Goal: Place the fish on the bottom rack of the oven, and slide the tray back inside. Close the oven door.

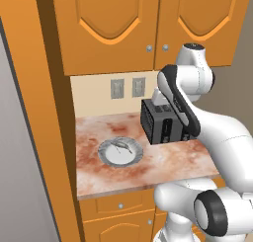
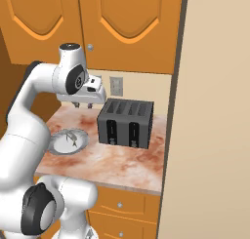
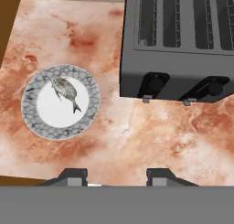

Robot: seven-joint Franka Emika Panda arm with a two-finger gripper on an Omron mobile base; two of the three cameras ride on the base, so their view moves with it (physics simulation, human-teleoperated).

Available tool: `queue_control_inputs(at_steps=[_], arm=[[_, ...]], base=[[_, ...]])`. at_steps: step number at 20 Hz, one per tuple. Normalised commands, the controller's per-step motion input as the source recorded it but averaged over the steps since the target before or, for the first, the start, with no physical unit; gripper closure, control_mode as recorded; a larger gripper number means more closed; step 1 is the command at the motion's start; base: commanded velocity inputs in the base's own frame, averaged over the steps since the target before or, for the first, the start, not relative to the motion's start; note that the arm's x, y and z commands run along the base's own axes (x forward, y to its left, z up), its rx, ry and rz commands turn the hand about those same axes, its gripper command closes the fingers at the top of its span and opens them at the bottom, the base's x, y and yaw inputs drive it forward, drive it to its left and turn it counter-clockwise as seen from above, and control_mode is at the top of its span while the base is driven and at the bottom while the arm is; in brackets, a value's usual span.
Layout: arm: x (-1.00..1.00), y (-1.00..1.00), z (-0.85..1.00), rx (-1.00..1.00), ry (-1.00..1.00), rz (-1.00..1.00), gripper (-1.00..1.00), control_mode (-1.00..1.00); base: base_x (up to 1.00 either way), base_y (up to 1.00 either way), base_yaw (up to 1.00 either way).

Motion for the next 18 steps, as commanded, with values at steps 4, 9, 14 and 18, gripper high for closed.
queue_control_inputs(at_steps=[4, 9, 14, 18], arm=[[-0.02, 0.03, -0.02, 0.0, 0.02, 0.0, -1.0, -1.0], [0.0, 0.28, -0.34, 0.0, 0.1, 0.14, -1.0, -1.0], [0.0, 0.46, -0.47, 0.0, 0.02, 0.11, -1.0, -1.0], [0.0, 0.57, -0.48, 0.0, 0.0, 0.08, -1.0, -1.0]], base=[[0.0, 0.0, 0.0], [0.0, 0.0, 0.0], [0.0, 0.0, 0.0], [0.0, 0.0, 0.0]])
